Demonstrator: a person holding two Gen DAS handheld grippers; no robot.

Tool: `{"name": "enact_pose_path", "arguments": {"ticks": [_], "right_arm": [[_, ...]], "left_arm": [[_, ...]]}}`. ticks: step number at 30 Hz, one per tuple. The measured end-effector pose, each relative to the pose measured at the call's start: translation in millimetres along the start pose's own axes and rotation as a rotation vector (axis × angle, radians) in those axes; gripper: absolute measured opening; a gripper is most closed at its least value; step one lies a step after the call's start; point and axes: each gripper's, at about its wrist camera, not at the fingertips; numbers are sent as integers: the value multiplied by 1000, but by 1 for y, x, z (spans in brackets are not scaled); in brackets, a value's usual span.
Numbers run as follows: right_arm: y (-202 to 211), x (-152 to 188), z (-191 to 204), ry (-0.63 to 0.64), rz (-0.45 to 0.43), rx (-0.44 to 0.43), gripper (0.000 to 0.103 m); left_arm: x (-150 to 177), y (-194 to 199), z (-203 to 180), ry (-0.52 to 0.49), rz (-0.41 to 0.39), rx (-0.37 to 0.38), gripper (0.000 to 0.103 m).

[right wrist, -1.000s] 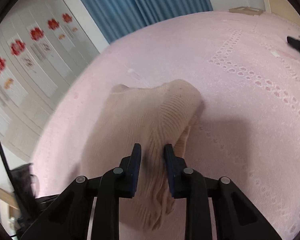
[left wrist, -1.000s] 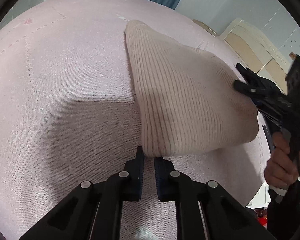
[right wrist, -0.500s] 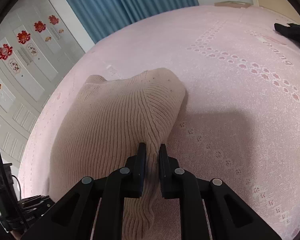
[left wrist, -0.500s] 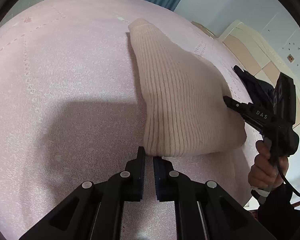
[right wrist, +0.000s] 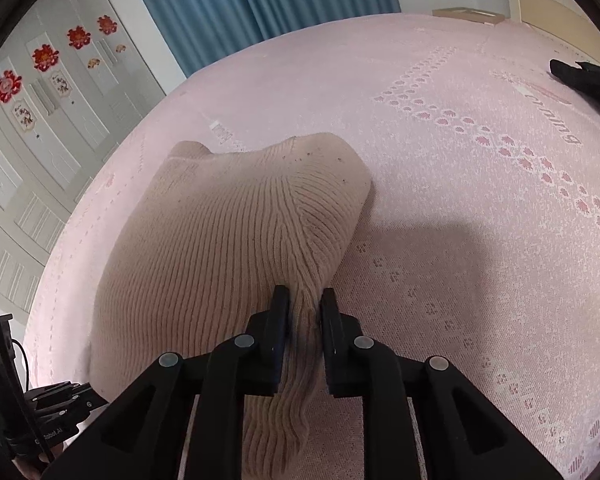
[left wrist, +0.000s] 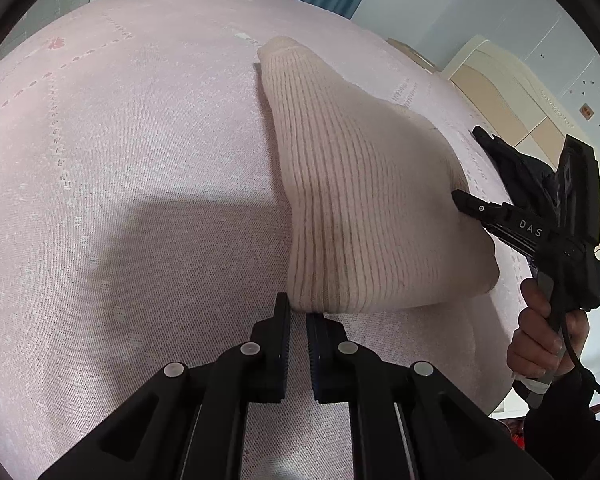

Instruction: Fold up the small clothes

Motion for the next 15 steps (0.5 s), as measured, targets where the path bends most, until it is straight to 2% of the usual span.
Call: {"name": "enact_pose_path", "arguments": {"ticks": [15], "right_arm": [[1, 7, 3, 26, -7, 12, 17]], "left_arm": [[-2, -6, 1, 2, 7, 1, 9]]}}
Point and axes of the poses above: each gripper's, at about its wrist camera, not at the fingertips, and y roughly against the way its jaws point, z to its left, x to its underside, and after that the axes turned 10 degrees about x, right-handed
